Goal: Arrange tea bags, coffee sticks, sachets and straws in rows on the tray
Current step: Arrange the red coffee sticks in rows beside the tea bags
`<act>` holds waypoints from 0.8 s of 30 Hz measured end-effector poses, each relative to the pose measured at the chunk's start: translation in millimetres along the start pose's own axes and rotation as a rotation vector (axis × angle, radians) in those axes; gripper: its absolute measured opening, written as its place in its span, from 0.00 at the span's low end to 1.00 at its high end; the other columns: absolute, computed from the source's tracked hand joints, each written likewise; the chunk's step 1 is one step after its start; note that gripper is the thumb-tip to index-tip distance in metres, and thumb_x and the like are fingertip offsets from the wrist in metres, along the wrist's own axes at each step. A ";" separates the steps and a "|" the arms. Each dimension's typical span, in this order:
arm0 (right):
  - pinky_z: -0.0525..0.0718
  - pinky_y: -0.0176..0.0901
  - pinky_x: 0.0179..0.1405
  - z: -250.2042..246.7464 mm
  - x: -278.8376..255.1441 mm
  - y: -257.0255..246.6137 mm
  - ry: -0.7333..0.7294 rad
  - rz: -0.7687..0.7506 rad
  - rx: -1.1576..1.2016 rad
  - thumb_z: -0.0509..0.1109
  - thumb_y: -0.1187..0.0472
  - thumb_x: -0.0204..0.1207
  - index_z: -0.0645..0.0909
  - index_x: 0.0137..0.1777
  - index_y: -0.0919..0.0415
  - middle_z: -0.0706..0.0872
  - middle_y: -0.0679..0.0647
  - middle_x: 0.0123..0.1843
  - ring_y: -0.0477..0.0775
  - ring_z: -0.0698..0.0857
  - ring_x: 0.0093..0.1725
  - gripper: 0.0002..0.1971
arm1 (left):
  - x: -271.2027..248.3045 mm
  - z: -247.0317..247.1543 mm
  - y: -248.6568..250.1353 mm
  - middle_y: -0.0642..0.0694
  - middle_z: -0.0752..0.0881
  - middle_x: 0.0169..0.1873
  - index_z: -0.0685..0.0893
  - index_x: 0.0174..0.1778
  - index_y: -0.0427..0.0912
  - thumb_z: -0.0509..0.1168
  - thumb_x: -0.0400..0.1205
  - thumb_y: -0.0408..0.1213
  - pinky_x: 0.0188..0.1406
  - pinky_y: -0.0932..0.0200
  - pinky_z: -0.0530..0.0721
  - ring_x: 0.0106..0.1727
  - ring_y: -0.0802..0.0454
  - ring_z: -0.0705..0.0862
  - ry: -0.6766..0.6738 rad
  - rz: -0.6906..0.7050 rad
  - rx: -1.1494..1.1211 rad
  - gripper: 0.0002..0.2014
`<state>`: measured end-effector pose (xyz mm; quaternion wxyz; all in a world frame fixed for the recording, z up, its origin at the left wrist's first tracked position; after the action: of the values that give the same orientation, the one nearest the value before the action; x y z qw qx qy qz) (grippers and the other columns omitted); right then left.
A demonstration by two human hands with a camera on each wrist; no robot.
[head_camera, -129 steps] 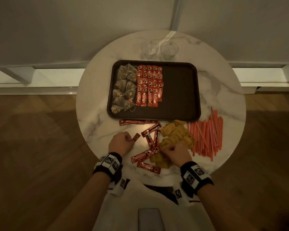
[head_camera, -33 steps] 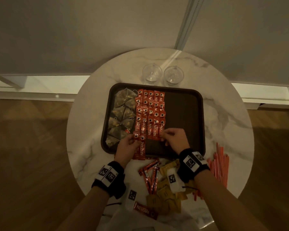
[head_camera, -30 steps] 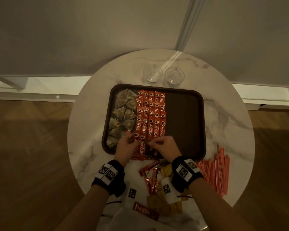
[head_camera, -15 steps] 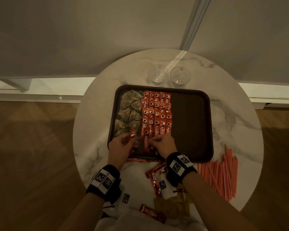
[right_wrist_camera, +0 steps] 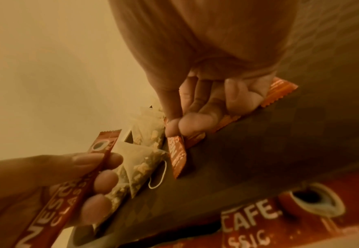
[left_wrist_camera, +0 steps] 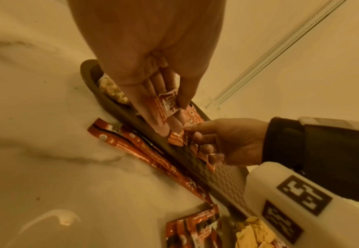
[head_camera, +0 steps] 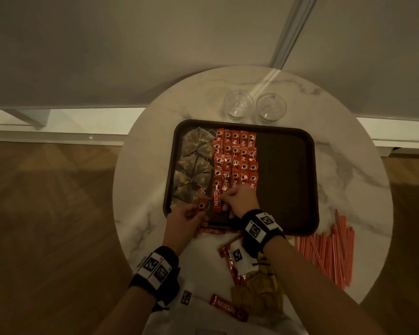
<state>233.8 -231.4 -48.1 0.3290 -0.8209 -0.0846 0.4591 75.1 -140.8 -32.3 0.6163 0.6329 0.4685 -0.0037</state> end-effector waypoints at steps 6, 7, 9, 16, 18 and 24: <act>0.85 0.43 0.28 -7.7 -16.2 -1.3 0.050 -0.059 -0.004 0.71 0.55 0.81 0.87 0.38 0.59 0.90 0.56 0.31 0.50 0.81 0.20 0.12 | -3.8 6.5 4.3 0.45 0.92 0.39 0.87 0.54 0.39 0.62 0.86 0.38 0.32 0.62 0.87 0.39 0.51 0.91 -0.020 -0.001 -0.080 0.10; 0.84 0.42 0.27 -8.2 -22.5 -0.5 0.038 -0.086 0.026 0.70 0.56 0.81 0.88 0.40 0.61 0.90 0.57 0.32 0.49 0.80 0.20 0.12 | -3.8 7.2 5.9 0.45 0.92 0.40 0.88 0.53 0.39 0.63 0.86 0.39 0.36 0.58 0.89 0.41 0.49 0.91 -0.010 0.009 -0.112 0.10; 0.83 0.40 0.28 -7.6 -38.6 2.1 -0.009 -0.145 0.092 0.70 0.58 0.81 0.89 0.42 0.63 0.89 0.59 0.34 0.47 0.80 0.21 0.11 | -2.6 7.4 9.2 0.44 0.92 0.43 0.89 0.52 0.39 0.64 0.85 0.41 0.44 0.52 0.90 0.45 0.48 0.91 0.014 0.018 -0.193 0.11; 0.87 0.33 0.39 -0.4 -71.3 8.2 -0.108 -0.183 0.326 0.72 0.64 0.78 0.88 0.47 0.61 0.90 0.51 0.45 0.40 0.88 0.37 0.03 | 2.5 16.1 23.1 0.45 0.91 0.50 0.89 0.52 0.43 0.64 0.84 0.41 0.53 0.53 0.88 0.53 0.49 0.90 -0.114 0.015 -0.299 0.10; 0.85 0.30 0.39 -0.3 -70.6 9.9 -0.095 -0.188 0.328 0.72 0.65 0.78 0.88 0.44 0.60 0.90 0.51 0.45 0.38 0.88 0.38 0.03 | 3.5 19.9 24.3 0.45 0.91 0.49 0.89 0.52 0.42 0.64 0.84 0.41 0.52 0.53 0.88 0.52 0.49 0.90 -0.145 0.032 -0.277 0.10; 0.79 0.30 0.28 -13.7 -48.2 23.0 0.074 -0.143 0.173 0.75 0.62 0.77 0.89 0.42 0.59 0.88 0.51 0.36 0.35 0.81 0.24 0.04 | 3.5 21.3 15.6 0.51 0.88 0.46 0.87 0.55 0.44 0.63 0.85 0.41 0.38 0.68 0.85 0.44 0.58 0.86 -0.037 0.057 -0.043 0.09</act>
<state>214.0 -276.7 -23.7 0.4336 -0.7977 -0.0907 0.4093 98.6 -152.4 -27.3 0.6381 0.6325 0.4388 0.0120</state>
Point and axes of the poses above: each hand's wrist, its own x-axis towards the middle knuckle, its own z-axis out of the palm, y = z × x, the point moved 1 cm from there along x, towards the middle knuckle
